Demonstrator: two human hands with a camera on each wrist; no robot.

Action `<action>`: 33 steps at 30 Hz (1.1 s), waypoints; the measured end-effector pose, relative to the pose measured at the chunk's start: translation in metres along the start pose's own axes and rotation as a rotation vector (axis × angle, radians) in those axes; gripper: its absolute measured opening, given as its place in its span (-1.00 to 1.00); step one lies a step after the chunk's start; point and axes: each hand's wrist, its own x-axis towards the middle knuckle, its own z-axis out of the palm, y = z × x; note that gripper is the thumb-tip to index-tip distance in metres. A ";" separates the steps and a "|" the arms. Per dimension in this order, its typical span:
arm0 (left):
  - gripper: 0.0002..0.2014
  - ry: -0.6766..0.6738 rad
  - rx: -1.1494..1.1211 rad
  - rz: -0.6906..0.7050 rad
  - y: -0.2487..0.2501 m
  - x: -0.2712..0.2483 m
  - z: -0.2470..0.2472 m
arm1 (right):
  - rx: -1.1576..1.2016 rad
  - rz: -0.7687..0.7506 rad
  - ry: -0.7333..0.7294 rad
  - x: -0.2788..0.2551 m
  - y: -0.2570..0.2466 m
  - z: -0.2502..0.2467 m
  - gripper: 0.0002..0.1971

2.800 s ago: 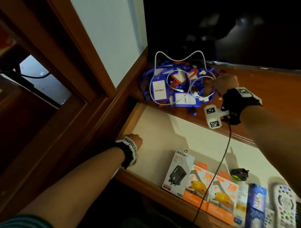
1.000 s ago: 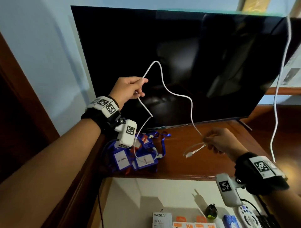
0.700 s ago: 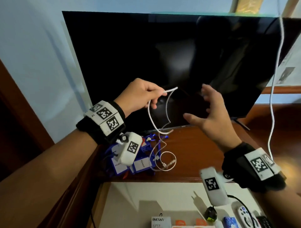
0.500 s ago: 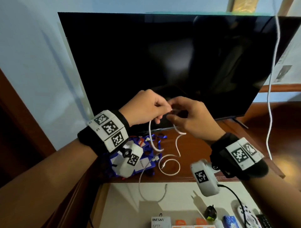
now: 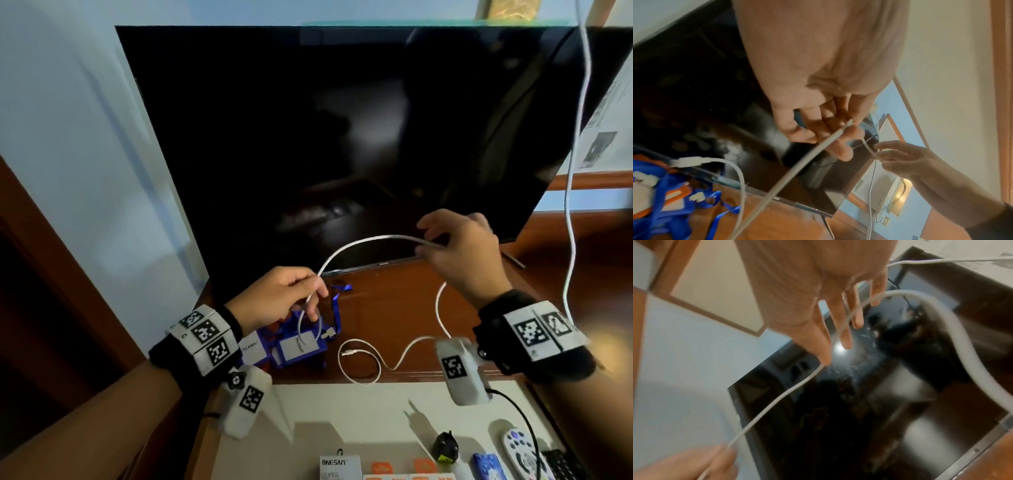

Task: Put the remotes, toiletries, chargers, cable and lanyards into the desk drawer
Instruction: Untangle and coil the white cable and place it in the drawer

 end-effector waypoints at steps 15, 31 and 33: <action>-0.77 -0.078 0.086 0.026 -0.007 0.006 0.012 | 0.568 -0.100 -0.235 -0.012 -0.014 0.018 -0.84; -0.66 0.152 -0.078 -0.008 0.002 0.006 0.016 | 0.100 -0.292 -0.574 -0.045 -0.041 0.048 -0.11; -0.66 0.159 -0.083 0.015 0.009 0.007 0.022 | 0.358 -0.245 -0.572 -0.050 -0.045 0.060 -0.57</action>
